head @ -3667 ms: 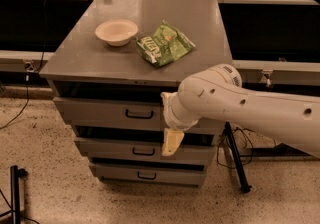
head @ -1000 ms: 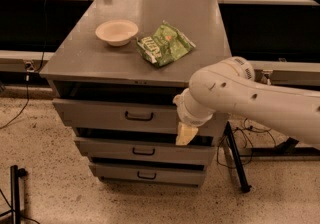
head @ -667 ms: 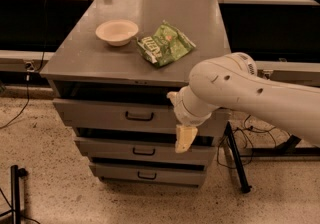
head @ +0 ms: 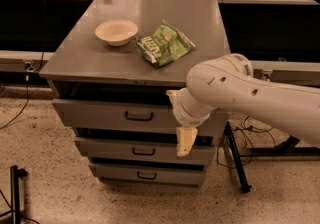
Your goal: Open top drawer
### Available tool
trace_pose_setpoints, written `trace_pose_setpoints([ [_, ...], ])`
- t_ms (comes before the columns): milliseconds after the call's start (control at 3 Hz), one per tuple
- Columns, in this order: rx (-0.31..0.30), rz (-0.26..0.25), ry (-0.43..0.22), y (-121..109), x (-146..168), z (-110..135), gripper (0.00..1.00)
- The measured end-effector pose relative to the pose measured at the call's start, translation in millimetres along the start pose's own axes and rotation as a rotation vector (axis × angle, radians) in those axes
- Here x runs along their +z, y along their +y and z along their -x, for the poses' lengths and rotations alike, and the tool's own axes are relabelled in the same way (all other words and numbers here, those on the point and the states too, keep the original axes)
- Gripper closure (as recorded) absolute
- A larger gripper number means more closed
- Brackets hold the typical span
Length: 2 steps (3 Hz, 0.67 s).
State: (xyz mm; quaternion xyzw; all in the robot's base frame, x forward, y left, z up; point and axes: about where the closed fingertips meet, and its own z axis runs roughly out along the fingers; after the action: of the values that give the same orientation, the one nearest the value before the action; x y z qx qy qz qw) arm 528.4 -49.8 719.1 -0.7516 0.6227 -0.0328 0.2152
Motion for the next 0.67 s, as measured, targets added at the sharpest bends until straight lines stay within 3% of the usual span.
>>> trace_pose_setpoints([
  [667,0.030,0.040,0.051,6,29,-21,0.03],
])
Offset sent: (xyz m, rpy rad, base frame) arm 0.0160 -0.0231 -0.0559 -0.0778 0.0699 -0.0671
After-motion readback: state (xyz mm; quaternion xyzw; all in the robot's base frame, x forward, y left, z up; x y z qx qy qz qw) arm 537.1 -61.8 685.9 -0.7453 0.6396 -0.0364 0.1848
